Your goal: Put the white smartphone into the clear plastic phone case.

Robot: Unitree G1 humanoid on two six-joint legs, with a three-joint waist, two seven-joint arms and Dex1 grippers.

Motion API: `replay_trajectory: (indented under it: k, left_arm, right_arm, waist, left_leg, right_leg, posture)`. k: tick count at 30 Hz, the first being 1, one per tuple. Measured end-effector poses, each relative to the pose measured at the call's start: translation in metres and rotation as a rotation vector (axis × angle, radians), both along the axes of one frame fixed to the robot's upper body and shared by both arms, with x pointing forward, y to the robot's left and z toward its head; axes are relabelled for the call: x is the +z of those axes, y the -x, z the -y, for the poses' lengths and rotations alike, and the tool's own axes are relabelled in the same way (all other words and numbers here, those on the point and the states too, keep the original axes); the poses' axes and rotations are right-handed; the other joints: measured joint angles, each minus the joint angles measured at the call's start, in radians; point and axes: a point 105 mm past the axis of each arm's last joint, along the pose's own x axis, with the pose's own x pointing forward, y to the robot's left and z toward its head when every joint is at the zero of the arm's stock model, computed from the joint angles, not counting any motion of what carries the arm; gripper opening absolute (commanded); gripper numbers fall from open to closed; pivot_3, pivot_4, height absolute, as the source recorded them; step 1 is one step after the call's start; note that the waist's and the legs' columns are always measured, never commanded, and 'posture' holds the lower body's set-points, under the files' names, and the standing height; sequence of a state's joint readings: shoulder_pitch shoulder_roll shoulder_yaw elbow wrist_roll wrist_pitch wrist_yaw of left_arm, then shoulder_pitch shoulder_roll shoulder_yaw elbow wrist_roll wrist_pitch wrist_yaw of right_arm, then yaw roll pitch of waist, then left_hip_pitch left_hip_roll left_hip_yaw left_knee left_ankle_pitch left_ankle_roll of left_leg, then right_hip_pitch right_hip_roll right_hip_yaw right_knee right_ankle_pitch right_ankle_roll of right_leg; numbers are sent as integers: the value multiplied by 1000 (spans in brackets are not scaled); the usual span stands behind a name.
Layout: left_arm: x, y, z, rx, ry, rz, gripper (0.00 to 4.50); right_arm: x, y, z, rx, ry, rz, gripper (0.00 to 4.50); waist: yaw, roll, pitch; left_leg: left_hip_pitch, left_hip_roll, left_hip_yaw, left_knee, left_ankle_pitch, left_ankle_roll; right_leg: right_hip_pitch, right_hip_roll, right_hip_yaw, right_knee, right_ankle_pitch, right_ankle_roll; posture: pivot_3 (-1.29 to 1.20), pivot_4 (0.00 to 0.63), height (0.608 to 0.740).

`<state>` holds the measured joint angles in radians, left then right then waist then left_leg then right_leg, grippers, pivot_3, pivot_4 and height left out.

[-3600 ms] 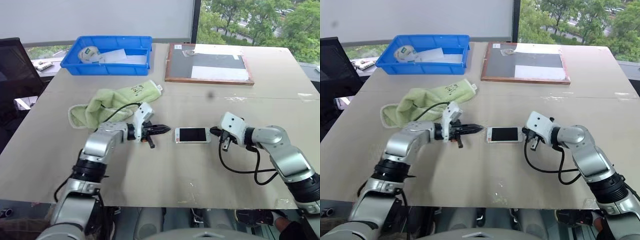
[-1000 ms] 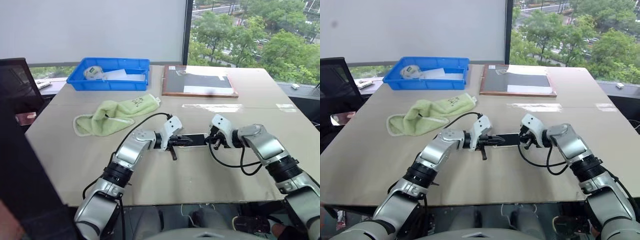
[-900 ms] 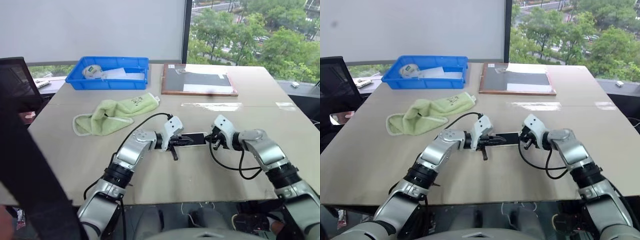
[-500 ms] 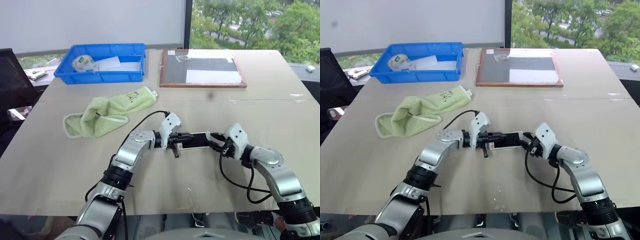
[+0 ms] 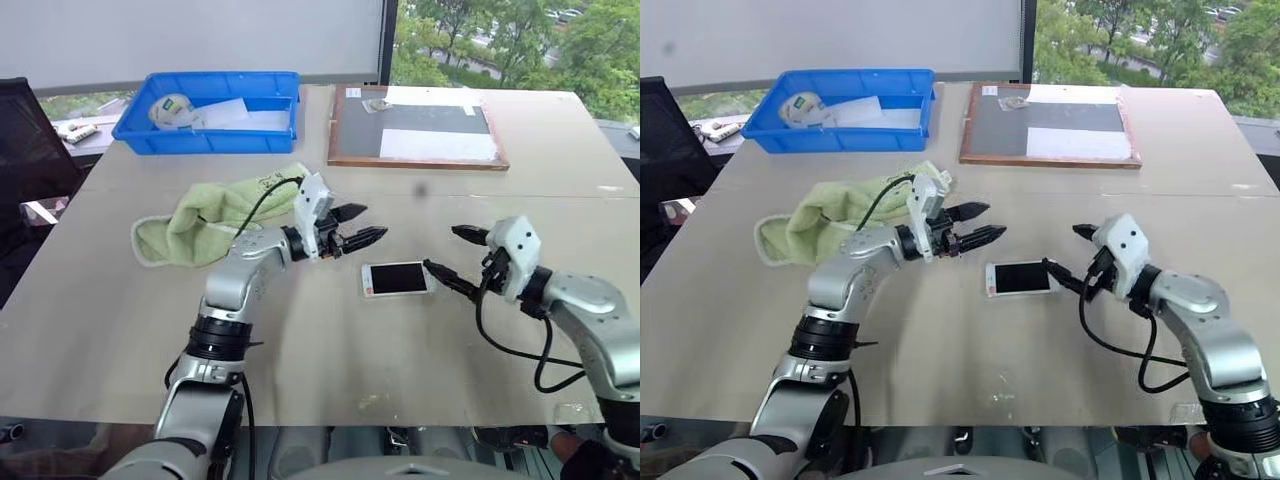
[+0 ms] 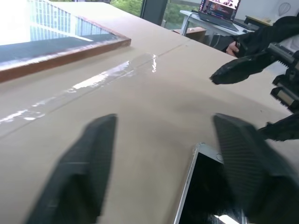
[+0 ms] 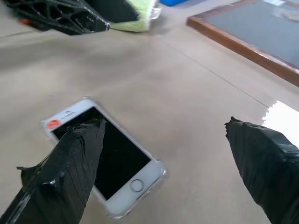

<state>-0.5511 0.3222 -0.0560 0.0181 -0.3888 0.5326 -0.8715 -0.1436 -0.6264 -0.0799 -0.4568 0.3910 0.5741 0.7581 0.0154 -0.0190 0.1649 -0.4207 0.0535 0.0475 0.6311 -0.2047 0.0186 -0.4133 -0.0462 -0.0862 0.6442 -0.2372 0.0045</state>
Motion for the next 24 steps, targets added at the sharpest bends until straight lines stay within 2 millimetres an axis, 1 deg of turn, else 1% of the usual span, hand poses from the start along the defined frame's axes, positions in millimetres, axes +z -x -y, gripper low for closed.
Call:
replay_trajectory:
  k: [6, 9, 11, 12, 16, 19, 20, 22, 24]
  left_arm:
    - [18, 2, -9, -20, -9, 24, 4392]
    - [32, -2, -19, 16, 3, 42, 4392]
    - [35, -4, -24, 39, 10, 47, 4392]
    - [36, -5, -27, 52, 17, 38, 4392]
    - [37, 8, -44, 56, -4, 53, 4392]
    - [32, 23, -55, 36, -20, 40, 4392]
    - [30, 25, -59, 37, -28, 27, 4392]
    - [29, 28, -61, 29, -30, 24, 4392]
    - [22, 38, -67, 18, -58, 4, 4392]
  right_arm:
    - [17, 16, 12, 50, 40, -11, 4500]
    - [26, 21, 26, 28, 53, -2, 4500]
    - [29, 21, 30, 13, 58, 4, 4500]
    - [30, 24, 37, -8, 46, -1, 4500]
    - [36, 35, 64, -97, 54, 0, 4500]
    - [29, 54, 76, -125, 77, -41, 4500]
    - [28, 58, 79, -134, 80, -49, 4500]
    - [28, 62, 80, -141, 82, -43, 4500]
    - [24, 72, 82, -158, 90, -43, 4500]
  waist:
    - [2, -1, 1]
    - [2, -1, 1]
    - [1, -1, 1]
    - [1, -1, 1]
    - [1, -2, 2]
    - [2, -1, 2]
    - [3, -1, 2]
    - [3, -1, 2]
    - [2, -1, 2]
  left_leg:
    - [-5, 0, 0, 3, 0, 1]
    - [-5, 0, 0, 3, 0, 1]
    - [-5, 0, 0, 3, 0, 1]
    - [-5, 0, 0, 4, 0, 1]
    - [-5, 0, 0, 4, 0, 0]
    - [-5, 0, 0, 4, 0, 0]
    - [-5, 0, -1, 4, 0, 0]
    - [-5, 0, -1, 6, 0, 0]
    - [-2, 2, -2, 5, 0, 0]
  right_leg:
    - [-1, 0, 0, 0, 0, 0]
    - [-1, 1, -1, 0, 0, 0]
    - [-1, 1, -1, 0, 0, 0]
    - [-1, 1, -1, 0, 0, 0]
    - [-1, 0, 0, 1, 0, 0]
    - [-1, 1, -1, 1, 0, 0]
    - [-1, 0, -1, 1, 0, 0]
    - [0, 0, -1, 2, 0, 0]
    - [1, 0, 2, 3, 0, 0]
  posture:
    - [0, 150, 740]
    - [0, 150, 740]
    - [0, 150, 740]
    - [0, 150, 740]
    - [0, 150, 740]
    - [0, 150, 740]
    - [0, 150, 740]
    - [0, 150, 740]
    - [0, 150, 740]
